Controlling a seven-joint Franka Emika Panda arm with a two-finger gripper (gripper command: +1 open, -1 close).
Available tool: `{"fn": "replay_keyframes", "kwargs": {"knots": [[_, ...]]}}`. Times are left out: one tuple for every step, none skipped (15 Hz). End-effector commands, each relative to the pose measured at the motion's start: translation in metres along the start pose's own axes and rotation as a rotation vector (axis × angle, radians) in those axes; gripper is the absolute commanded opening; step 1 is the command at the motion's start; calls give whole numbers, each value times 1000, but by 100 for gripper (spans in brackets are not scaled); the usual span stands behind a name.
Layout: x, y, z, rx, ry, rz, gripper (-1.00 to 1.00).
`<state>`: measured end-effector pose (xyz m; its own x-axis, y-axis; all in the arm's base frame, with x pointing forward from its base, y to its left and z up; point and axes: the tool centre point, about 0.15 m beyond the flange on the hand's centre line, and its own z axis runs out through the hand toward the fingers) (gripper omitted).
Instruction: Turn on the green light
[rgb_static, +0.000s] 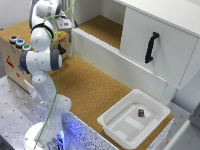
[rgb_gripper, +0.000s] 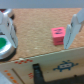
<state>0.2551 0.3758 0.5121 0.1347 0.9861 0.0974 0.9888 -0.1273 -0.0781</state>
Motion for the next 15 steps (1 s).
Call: {"fn": "replay_keyframes", "kwargs": {"knots": [[13, -71, 17, -114, 2, -82, 100], [15, -76, 19, -126, -4, -80, 100], [16, -78, 22, -142, -10, -68, 100], [17, -75, 26, -156, -21, -42, -100], [19, -71, 31, -163, -32, -16, -100], [22, -67, 34, -154, -36, 21, -100], [26, -63, 34, -142, -15, 54, -100], [30, -61, 35, -145, -8, 76, -100], [36, -60, 35, -147, 0, 92, -100], [40, -57, 34, -148, 9, 115, -100], [42, -53, 33, -137, 24, 150, -100], [44, -52, 35, -140, 23, 167, -100], [45, -51, 37, -144, 12, 180, -100], [46, -50, 39, -130, 15, 186, -100], [46, -50, 43, -138, -2, 187, -100]]}}
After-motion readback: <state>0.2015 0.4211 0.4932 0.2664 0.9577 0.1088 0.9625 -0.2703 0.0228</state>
